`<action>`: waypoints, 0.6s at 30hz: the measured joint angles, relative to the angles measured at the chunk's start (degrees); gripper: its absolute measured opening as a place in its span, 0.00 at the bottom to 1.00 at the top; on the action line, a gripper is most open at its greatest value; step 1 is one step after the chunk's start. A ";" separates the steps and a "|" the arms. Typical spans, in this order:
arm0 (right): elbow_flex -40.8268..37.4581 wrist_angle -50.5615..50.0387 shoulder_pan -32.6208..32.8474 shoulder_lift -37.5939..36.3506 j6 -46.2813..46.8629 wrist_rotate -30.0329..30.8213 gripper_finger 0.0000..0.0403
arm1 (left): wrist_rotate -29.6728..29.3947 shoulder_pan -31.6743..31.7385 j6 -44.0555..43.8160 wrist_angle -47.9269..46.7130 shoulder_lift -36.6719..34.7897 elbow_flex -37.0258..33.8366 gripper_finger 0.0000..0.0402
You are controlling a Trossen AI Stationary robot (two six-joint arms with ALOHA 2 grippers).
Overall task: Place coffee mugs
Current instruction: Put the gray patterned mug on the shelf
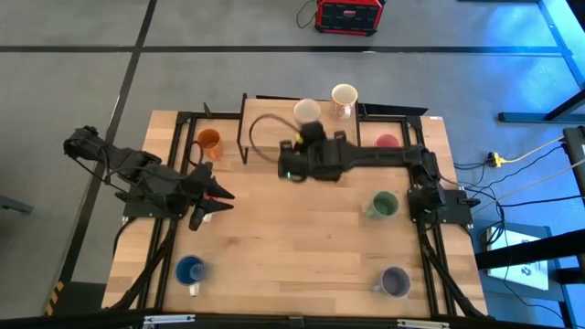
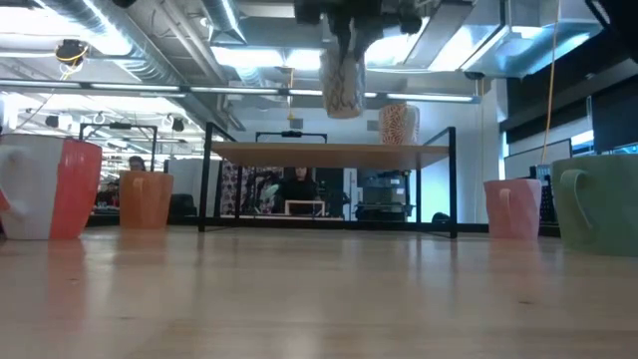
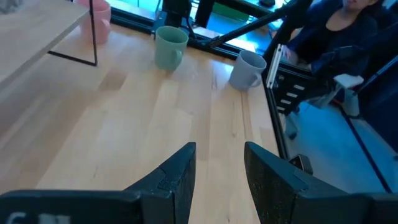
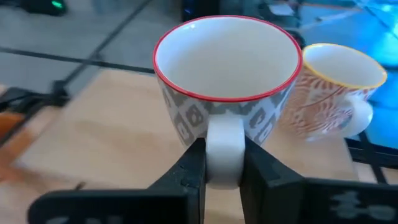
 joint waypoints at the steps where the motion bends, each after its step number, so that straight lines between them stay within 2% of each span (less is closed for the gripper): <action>1: -0.14 0.23 -1.29 0.00 -0.35 -0.58 0.11 | -0.04 0.00 -0.01 -0.01 -0.01 0.00 0.33; 10: -4.22 4.23 -8.13 0.07 -0.97 -3.28 0.11 | -0.24 0.00 0.98 0.04 0.22 0.00 0.33; 18: -9.23 12.60 -11.27 0.20 -3.21 -5.62 0.11 | -1.75 0.00 1.55 0.04 0.26 -0.02 0.33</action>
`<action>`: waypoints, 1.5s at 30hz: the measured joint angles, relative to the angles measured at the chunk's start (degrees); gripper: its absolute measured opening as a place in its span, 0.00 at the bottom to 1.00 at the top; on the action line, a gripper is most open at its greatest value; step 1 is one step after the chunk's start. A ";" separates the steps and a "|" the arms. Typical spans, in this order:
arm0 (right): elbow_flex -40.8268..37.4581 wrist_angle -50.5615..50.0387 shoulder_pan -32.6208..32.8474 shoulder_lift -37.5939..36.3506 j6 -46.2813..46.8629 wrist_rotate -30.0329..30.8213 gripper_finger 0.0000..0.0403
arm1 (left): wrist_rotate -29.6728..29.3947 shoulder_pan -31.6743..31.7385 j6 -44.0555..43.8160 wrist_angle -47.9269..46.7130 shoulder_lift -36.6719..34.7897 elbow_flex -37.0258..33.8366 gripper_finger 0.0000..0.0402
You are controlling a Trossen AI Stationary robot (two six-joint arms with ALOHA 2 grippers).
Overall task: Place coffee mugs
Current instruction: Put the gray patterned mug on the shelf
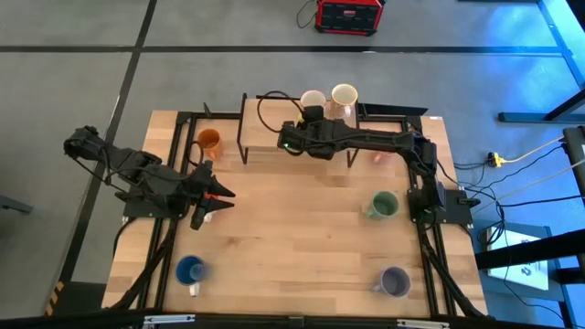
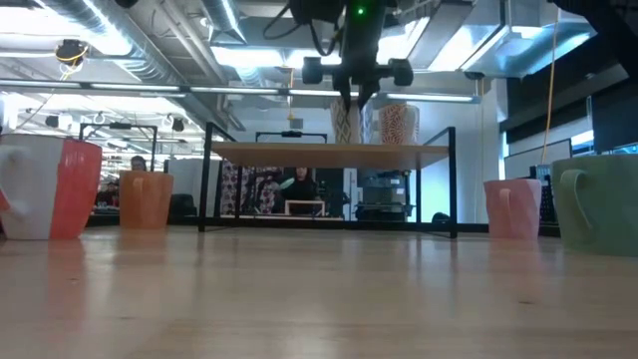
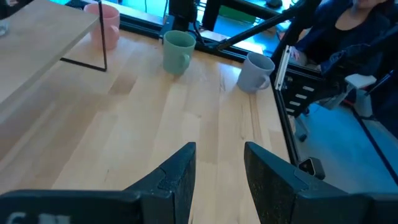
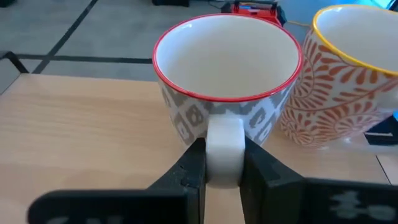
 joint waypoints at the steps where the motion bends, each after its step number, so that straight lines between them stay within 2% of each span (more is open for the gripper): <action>1: -0.29 0.45 -0.22 -0.01 -0.23 0.15 0.11 | 0.00 0.00 0.52 0.00 -0.01 0.00 0.33; 14: -0.62 2.75 -2.55 -0.01 -3.78 0.34 0.11 | 0.00 0.00 0.99 0.02 0.00 0.00 0.33; 23: -0.62 2.80 -2.80 -0.01 -3.84 -0.56 0.20 | 0.03 0.00 0.86 0.02 0.00 0.00 0.33; 38: -0.62 2.01 -2.69 -0.01 -5.25 -0.55 0.23 | 0.05 0.00 0.71 0.03 0.00 0.00 0.33; 41: -0.62 1.99 -2.69 -0.01 -5.43 -1.06 0.27 | 0.14 0.00 0.49 0.04 0.00 0.00 0.33; 45: -0.62 1.94 -2.69 -0.01 -5.42 -1.08 0.37 | 0.16 -0.02 0.33 0.04 0.00 0.00 0.33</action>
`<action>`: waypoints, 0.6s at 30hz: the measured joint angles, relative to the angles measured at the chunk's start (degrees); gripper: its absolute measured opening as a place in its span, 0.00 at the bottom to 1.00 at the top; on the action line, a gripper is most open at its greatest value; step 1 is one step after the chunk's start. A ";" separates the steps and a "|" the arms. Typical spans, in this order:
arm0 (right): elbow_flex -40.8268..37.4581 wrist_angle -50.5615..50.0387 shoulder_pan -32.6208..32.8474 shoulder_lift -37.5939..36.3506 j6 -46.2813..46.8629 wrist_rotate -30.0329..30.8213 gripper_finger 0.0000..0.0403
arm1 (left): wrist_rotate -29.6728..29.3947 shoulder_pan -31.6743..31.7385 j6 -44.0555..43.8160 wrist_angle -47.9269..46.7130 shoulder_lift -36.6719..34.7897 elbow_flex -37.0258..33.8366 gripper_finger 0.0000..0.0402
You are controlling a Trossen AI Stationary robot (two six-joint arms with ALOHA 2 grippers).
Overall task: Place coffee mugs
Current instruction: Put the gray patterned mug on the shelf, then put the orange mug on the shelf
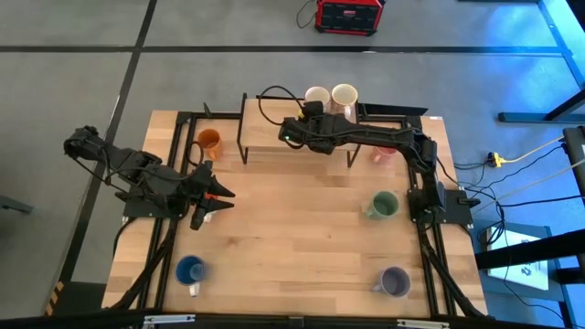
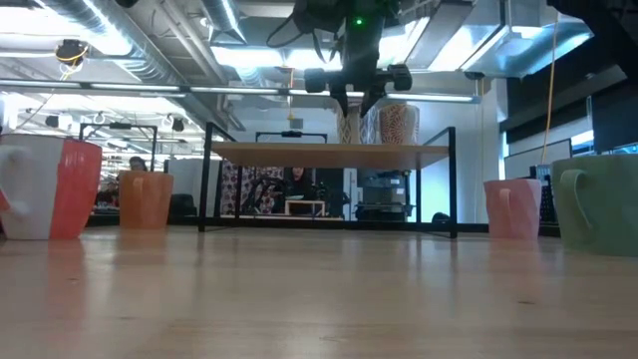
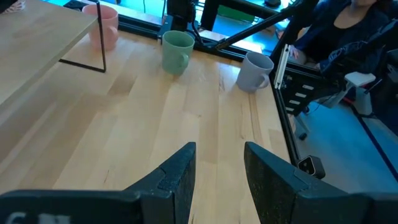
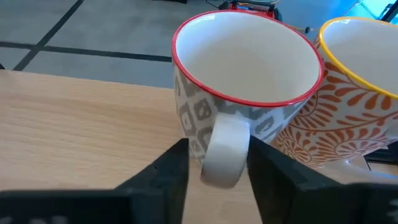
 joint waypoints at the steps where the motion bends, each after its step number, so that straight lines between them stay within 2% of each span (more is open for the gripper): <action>1: 0.00 -0.21 0.00 0.00 0.00 -0.21 0.39 | 0.00 0.02 0.00 0.00 0.00 0.00 0.33; 6: 1.78 -4.90 0.05 0.00 0.02 -1.16 0.46 | 0.05 0.02 -0.02 0.00 0.00 0.00 0.33; 15: 9.10 -11.42 0.64 -0.02 -3.56 -7.88 0.47 | 0.13 0.01 -0.07 0.00 0.00 0.00 0.33; 18: 11.23 -12.89 1.62 -0.04 -4.20 -8.06 0.47 | 0.13 0.02 -0.07 0.00 0.00 0.00 0.33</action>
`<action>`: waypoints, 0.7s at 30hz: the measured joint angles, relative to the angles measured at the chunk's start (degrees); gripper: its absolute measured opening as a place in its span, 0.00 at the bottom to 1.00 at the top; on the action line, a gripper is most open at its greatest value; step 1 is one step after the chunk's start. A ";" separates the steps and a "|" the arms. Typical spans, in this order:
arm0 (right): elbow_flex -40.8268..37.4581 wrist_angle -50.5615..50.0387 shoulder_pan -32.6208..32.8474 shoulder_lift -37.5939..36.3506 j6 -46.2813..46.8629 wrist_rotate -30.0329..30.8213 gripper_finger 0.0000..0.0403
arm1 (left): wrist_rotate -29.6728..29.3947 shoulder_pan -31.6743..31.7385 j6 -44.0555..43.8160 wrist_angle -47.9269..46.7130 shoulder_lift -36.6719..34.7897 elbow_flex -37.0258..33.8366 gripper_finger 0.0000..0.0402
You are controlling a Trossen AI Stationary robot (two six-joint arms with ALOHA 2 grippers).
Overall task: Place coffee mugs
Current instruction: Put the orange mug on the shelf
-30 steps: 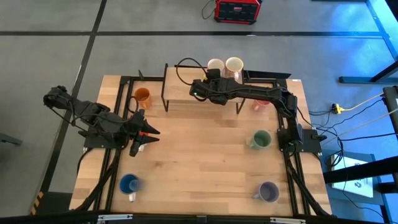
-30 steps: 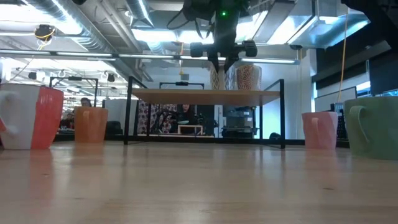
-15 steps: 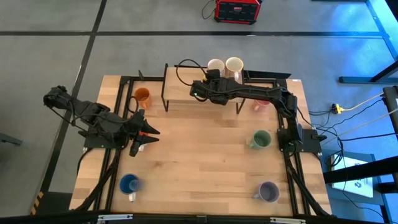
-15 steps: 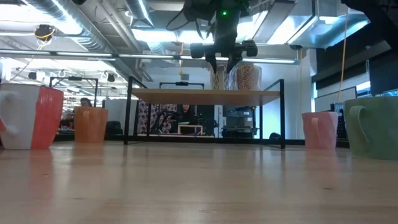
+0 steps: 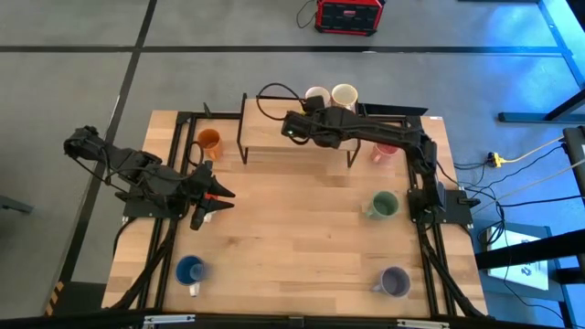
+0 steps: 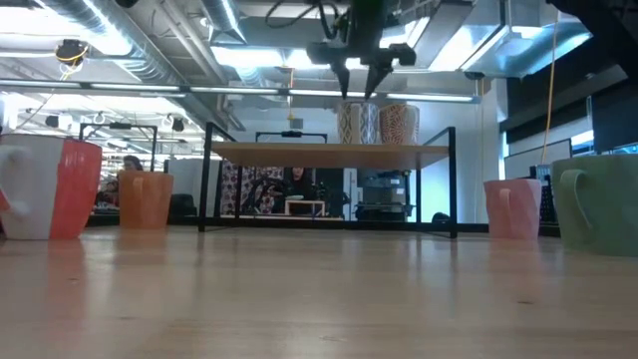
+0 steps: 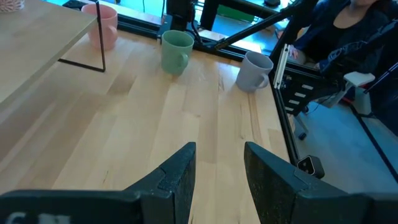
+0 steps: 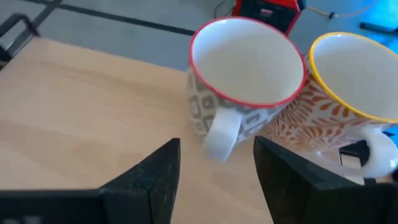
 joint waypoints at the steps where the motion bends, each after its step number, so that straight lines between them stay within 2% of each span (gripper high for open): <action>1: 0.75 -1.03 0.20 0.00 -0.07 -0.40 0.47 | 0.00 0.00 0.02 0.00 0.00 0.00 0.33; 6: 4.84 -1.83 3.96 0.00 -6.41 -3.45 0.47 | 0.18 -0.01 0.28 -0.12 0.00 0.00 0.33; 11: 5.63 1.18 13.21 -0.13 -17.86 -10.49 0.47 | 0.41 -0.02 -0.52 -2.53 -0.02 0.00 0.33; 14: 2.39 4.99 18.59 -0.07 -18.40 -17.46 0.47 | 0.81 -0.01 -1.34 -4.98 0.00 -0.02 0.33; 21: -9.92 23.61 28.50 0.02 -17.87 -23.97 0.47 | 0.71 1.88 -5.37 -11.84 0.87 -0.04 0.39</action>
